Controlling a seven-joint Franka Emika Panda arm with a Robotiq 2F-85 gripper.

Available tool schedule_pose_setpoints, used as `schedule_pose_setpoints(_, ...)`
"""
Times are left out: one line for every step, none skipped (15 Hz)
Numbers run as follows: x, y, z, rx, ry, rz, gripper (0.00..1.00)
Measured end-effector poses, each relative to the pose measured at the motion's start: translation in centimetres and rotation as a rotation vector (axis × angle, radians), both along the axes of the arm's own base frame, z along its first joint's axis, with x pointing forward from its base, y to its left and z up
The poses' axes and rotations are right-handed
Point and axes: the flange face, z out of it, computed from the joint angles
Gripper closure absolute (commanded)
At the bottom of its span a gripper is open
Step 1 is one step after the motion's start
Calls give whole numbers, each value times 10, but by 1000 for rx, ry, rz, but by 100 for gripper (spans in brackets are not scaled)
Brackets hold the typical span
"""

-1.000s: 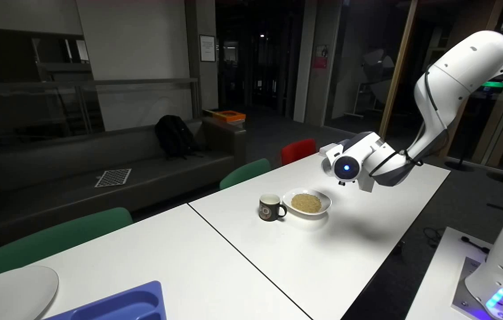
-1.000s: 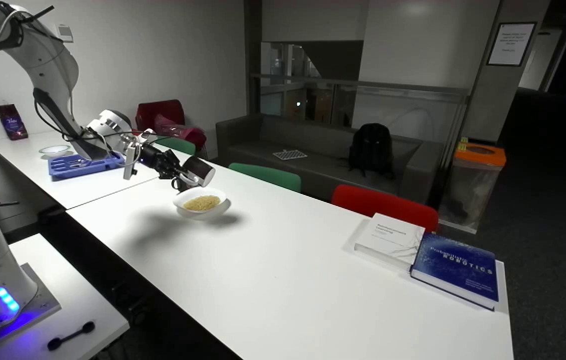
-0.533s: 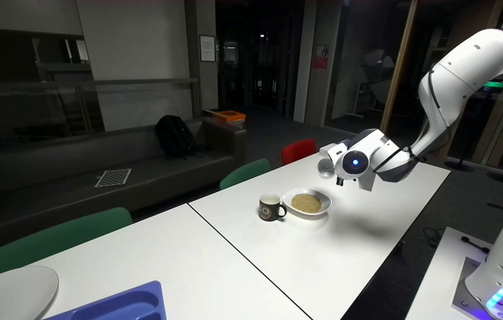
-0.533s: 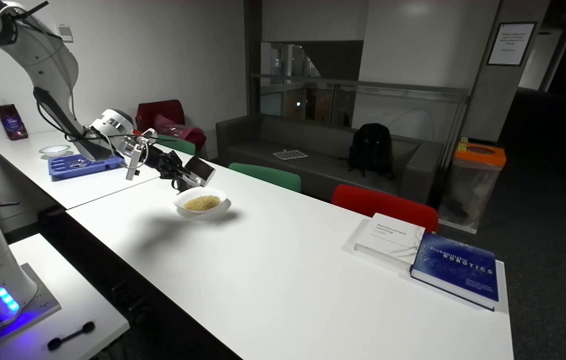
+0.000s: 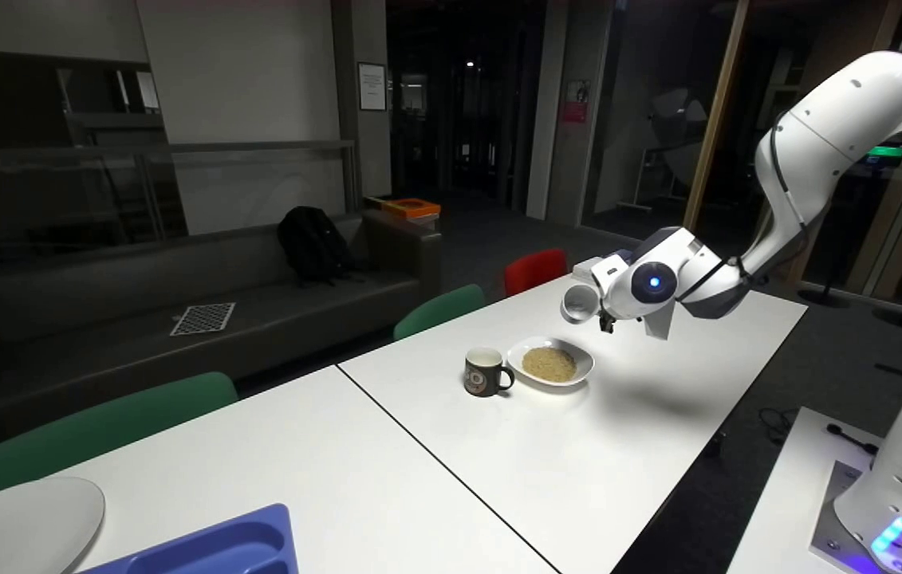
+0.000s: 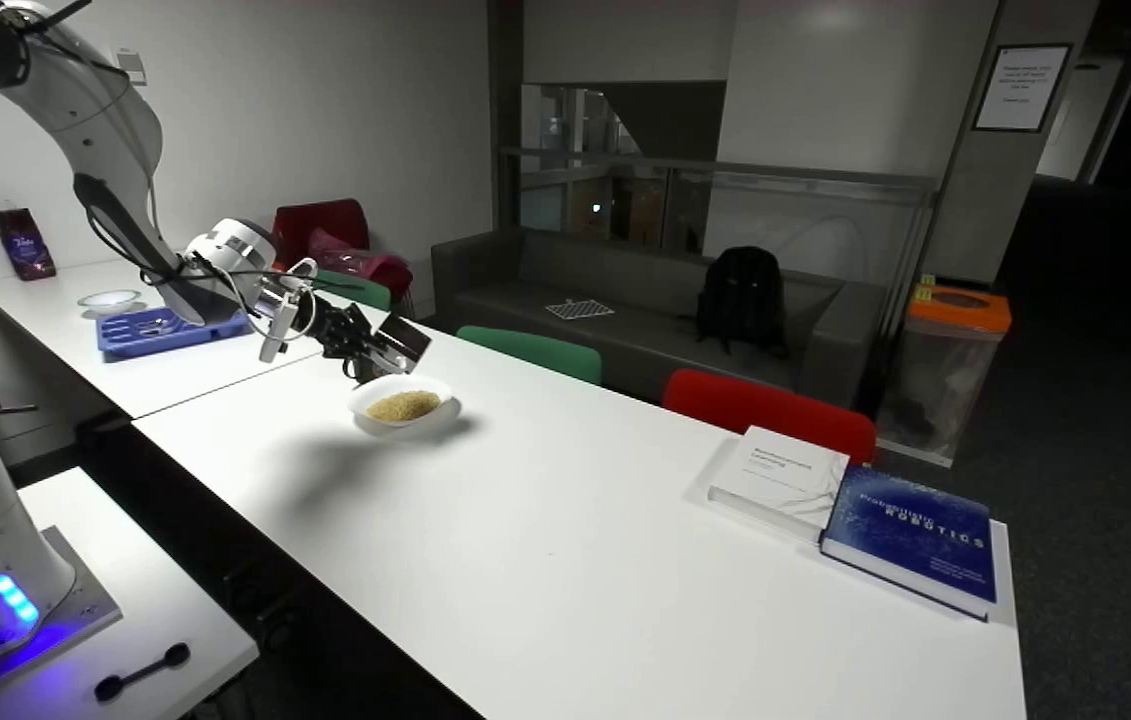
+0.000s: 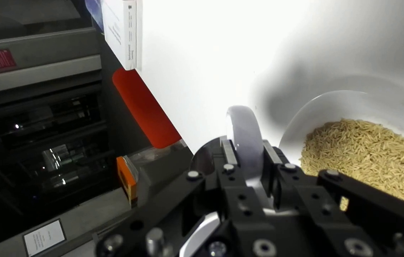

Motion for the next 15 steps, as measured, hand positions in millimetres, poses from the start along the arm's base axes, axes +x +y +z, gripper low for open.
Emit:
schedule_pose_setpoints(0,-1,0,6,3,15,95)
schedule_pose_setpoints(0,-2,-1,12,5,27,95)
schedule_pose_setpoints(0,-3,-1,20,8,39,95)
schedule_pose_setpoints(0,-4,-1,27,11,49,95)
schedule_pose_setpoints(0,-5,-1,33,13,57,95)
schedule_pose_setpoints(0,-6,-1,39,16,64,95)
schedule_pose_setpoints(-1,-7,-2,45,18,72,95)
schedule_pose_setpoints(-1,-7,-2,53,20,77,95)
schedule_pose_setpoints(-1,-8,-2,59,22,83,95)
schedule_pose_setpoints(-1,-8,-2,62,24,86,95)
schedule_pose_setpoints(-1,-9,-2,63,24,86,95)
schedule_pose_setpoints(-1,-9,-2,63,25,86,95)
schedule_pose_setpoints(-1,-9,-2,63,25,86,79)
schedule_pose_setpoints(-1,-9,-4,64,29,84,79)
schedule_pose_setpoints(-2,-8,-8,65,37,84,79)
